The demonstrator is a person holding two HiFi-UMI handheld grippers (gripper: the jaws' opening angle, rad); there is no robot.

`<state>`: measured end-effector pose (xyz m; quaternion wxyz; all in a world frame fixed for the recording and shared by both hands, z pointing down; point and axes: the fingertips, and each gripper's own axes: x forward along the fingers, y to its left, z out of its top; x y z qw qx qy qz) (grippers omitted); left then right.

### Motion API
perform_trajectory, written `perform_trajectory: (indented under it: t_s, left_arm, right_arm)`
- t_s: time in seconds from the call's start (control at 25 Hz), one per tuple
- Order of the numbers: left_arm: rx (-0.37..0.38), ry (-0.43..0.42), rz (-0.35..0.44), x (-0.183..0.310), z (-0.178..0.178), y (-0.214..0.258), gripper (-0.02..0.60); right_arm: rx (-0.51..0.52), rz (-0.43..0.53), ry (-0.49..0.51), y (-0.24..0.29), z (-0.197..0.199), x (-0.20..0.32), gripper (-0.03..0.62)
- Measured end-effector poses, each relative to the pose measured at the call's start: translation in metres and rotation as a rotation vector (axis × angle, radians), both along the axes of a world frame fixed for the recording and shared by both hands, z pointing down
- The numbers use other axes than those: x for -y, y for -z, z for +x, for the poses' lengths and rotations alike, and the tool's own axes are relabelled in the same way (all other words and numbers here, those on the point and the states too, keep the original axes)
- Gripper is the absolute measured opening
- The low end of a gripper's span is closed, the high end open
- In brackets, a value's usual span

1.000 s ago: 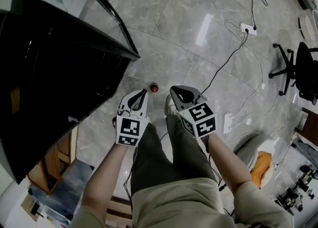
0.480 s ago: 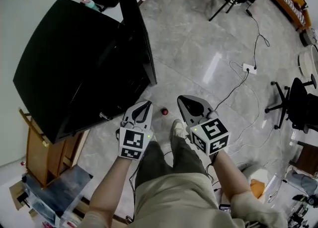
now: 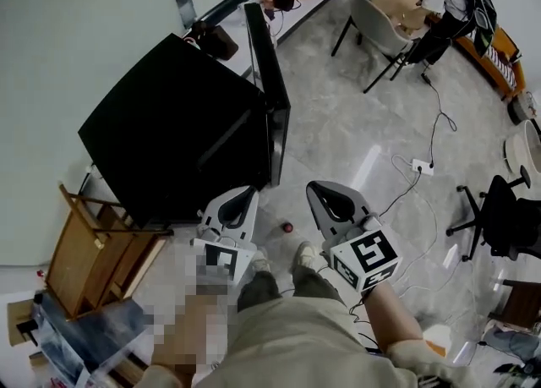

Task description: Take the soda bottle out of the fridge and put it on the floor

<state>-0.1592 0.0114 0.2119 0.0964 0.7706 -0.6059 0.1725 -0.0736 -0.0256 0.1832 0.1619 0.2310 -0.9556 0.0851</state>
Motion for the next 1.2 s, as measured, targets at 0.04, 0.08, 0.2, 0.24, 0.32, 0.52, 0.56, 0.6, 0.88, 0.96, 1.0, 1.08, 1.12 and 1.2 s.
perform_trajectory:
  t_s: [0.04,0.08,0.2,0.24,0.32,0.52,0.56,0.6,0.88,0.96,1.0,1.08,1.12,1.2]
  left_arm:
    - [0.006,0.007,0.019,-0.003,-0.003,0.012,0.011]
    - [0.012,0.012,0.037,-0.007,-0.005,0.024,0.011]
    - [0.029,0.019,0.092,-0.019,-0.01,0.056,0.011]
    - [0.034,0.019,0.112,-0.023,-0.011,0.066,0.011]
    - [0.043,0.021,0.148,-0.032,-0.014,0.085,0.011]
    - [0.075,0.055,0.252,-0.055,-0.023,0.127,0.011]
    - [0.086,0.063,0.265,-0.06,-0.025,0.133,0.011]
    - [0.094,0.073,0.276,-0.064,-0.027,0.137,0.011]
    - [0.082,0.122,0.303,-0.092,-0.043,0.153,0.011]
    - [0.089,0.134,0.309,-0.098,-0.049,0.155,0.011]
    - [0.09,0.141,0.312,-0.1,-0.052,0.157,0.011]
    - [0.09,0.154,0.318,-0.105,-0.056,0.162,0.011]
    - [0.09,0.16,0.319,-0.106,-0.057,0.164,0.011]
    - [0.097,0.168,0.32,-0.107,-0.061,0.166,0.011]
  right_arm:
    - [0.012,0.019,0.005,0.012,-0.001,-0.004,-0.003]
    - [0.026,0.035,0.01,0.024,-0.002,-0.008,-0.003]
    - [0.063,0.105,0.017,0.059,-0.005,-0.02,-0.003]
    - [0.072,0.133,0.018,0.07,-0.006,-0.023,-0.003]
    - [0.094,0.164,0.019,0.087,-0.009,-0.03,-0.003]
    - [0.154,0.195,0.044,0.125,-0.015,-0.05,-0.003]
    - [0.165,0.203,0.055,0.133,-0.017,-0.054,-0.003]
    - [0.176,0.214,0.067,0.14,-0.018,-0.059,-0.003]
    - [0.216,0.286,0.123,0.175,-0.035,-0.085,-0.003]
    - [0.215,0.292,0.138,0.178,-0.04,-0.091,-0.003]
    - [0.212,0.295,0.145,0.178,-0.042,-0.093,-0.003]
    - [0.208,0.3,0.152,0.178,-0.044,-0.095,-0.003]
    - [0.208,0.3,0.152,0.178,-0.045,-0.095,-0.003]
    - [0.203,0.296,0.15,0.175,-0.047,-0.093,-0.003]
